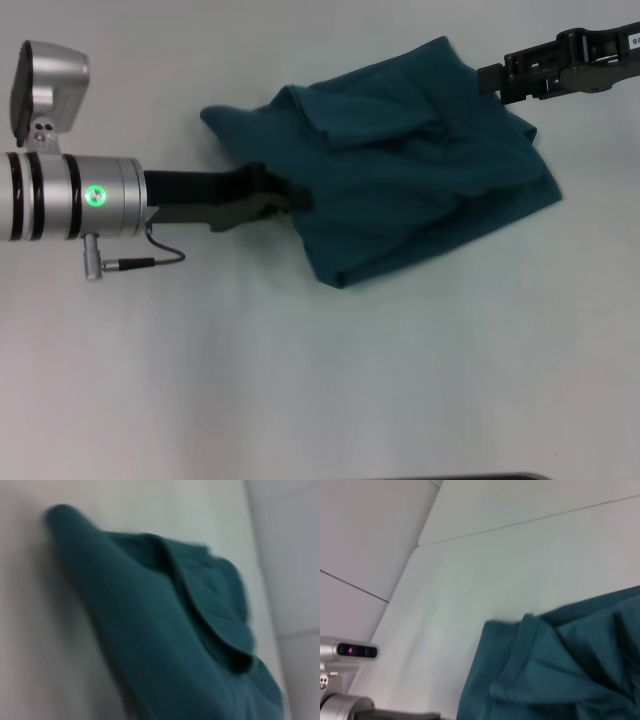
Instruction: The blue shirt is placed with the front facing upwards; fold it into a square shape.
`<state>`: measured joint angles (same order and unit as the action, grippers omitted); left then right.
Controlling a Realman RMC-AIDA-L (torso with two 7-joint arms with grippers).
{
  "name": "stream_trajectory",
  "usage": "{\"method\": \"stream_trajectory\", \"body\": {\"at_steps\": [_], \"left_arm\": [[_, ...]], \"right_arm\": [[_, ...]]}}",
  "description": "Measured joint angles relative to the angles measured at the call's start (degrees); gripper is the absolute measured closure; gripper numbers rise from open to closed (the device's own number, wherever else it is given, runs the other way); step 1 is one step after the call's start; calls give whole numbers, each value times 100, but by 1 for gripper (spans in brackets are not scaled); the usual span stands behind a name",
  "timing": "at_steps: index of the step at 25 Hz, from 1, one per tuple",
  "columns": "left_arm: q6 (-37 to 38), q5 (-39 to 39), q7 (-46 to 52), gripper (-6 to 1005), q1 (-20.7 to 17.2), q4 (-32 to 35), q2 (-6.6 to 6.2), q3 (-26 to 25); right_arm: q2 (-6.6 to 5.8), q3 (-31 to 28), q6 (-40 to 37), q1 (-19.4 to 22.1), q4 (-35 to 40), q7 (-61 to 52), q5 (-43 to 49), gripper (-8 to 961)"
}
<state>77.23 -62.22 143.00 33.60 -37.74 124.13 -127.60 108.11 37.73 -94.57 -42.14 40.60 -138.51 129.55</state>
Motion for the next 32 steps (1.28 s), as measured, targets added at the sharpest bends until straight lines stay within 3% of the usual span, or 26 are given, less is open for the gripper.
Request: {"method": "stream_trajectory", "body": {"at_steps": [6, 10, 16, 17, 19, 32], "left_arm": [[784, -53, -87, 934, -314, -32, 7, -49], [994, -69, -99, 932, -683, -162, -60, -189], [987, -51, -139, 929, -940, -189, -450, -653], [987, -51, -139, 928, -940, -189, -450, -653], [999, -23, -123, 927, -950, -142, -654, -688], [1471, 53, -625, 904, -903, -304, -740, -726]], "right_arm": [[0, -47, 13, 21, -16, -9, 0, 354], [0, -56, 7, 51, -17, -21, 0, 355], [0, -52, 16, 66, -30, -7, 6, 355], [0, -43, 27, 66, -37, -1, 8, 355], [0, -42, 29, 66, -39, 1, 8, 355], [0, -42, 14, 66, -34, 8, 4, 356]]}}
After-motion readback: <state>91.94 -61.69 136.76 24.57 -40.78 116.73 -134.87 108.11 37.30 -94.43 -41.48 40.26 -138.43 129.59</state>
